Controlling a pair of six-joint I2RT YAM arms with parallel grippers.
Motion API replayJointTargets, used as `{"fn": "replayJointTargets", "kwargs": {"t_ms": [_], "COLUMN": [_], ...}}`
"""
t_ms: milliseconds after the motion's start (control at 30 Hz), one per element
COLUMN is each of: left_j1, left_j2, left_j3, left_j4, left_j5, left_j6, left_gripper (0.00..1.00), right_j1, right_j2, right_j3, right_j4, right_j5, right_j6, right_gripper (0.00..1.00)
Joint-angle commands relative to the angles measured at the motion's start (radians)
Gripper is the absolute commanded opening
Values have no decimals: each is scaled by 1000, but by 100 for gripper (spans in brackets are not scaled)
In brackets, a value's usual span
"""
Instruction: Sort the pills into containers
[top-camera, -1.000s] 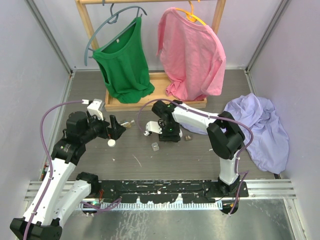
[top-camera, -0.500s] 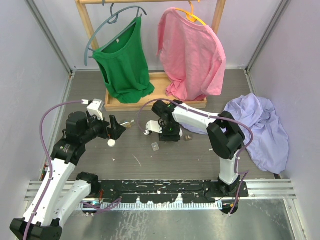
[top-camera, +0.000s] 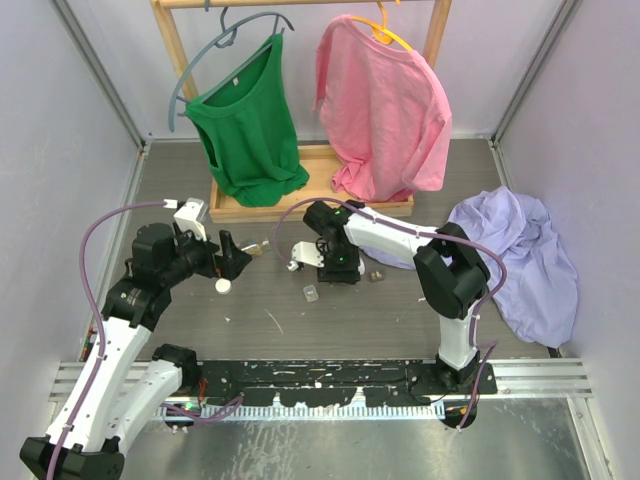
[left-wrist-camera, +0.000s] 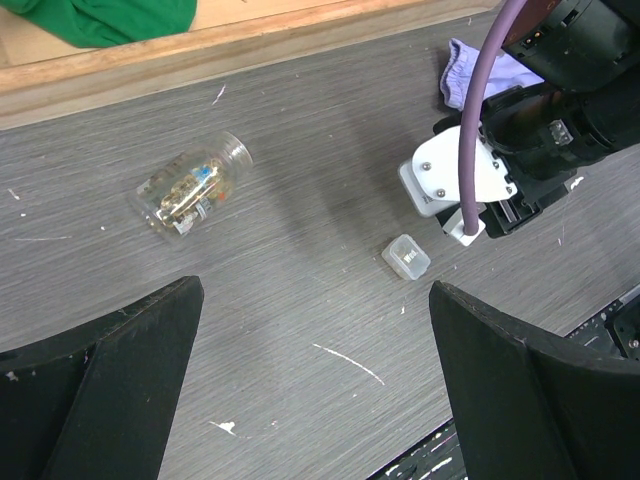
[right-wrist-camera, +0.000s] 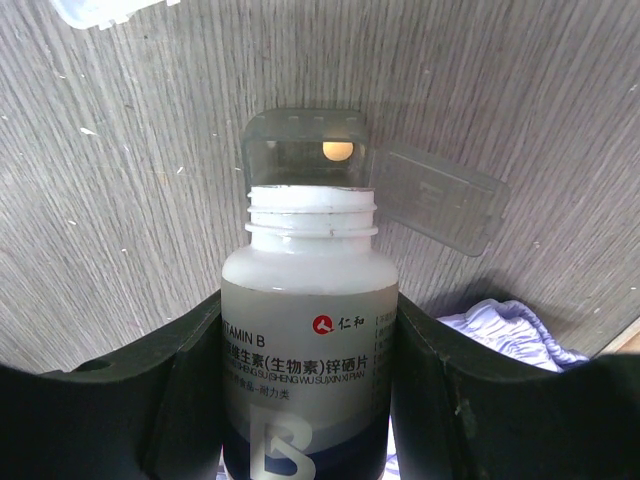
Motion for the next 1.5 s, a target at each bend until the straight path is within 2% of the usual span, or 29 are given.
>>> {"fn": "replayJointTargets", "kwargs": {"t_ms": [0,67,167,233,333,400,500,567,667,733,833,900,1000,1067,1133,1233,1300,1367,1467], "left_j1": [3,2,3,2,3,2,2,2,3,3,2,3,2,3,2,3,2,2,2], "left_j2": [-13,-15,-14,-15,-15,-16,-15,-16,-15,-16,-17,-18,-18,-19,-20,-20,-20,-20,-20], "left_j3": [0,0,0,0,0,0,0,0,0,0,0,0,0,0,0,0,0,0,0], "left_j4": [51,52,52,52,50,50,51,50,51,51,51,51,51,52,53,52,53,53,53], "left_j5": [17,17,16,16,15,14,14,15,14,15,15,17,16,17,16,17,17,15,14], "left_j6": [0,-1,-1,0,1,2,1,1,2,2,2,2,2,2,2,2,3,2,2], "left_gripper": [98,98,98,98,98,98,98,98,98,98,98,98,98,98,98,98,98,98,98], "right_j1": [10,12,10,6,3,6,-1,4,2,4,8,11,10,10,6,16,13,15,14], "right_j2": [-53,-68,-54,-65,-47,-65,-58,-77,-62,-82,-66,-85,-70,-92,-90,-109,-103,-123,-125], "right_j3": [20,3,25,6,34,0,28,-1,27,-8,24,-12,11,-23,2,-29,-14,-40,-19], "right_j4": [-23,27,-23,34,-29,34,-25,37,-24,39,-27,31,-19,46,-6,48,17,58,5], "right_j5": [-39,19,-26,33,-31,38,-28,31,-25,43,-26,33,-12,48,-22,43,-2,39,-32], "right_j6": [-9,8,-5,19,2,16,6,20,13,32,23,34,31,44,39,54,57,69,53], "right_gripper": [1,1,1,1,1,1,1,1,1,1,1,1,1,1,1,1,1,1,1]}}
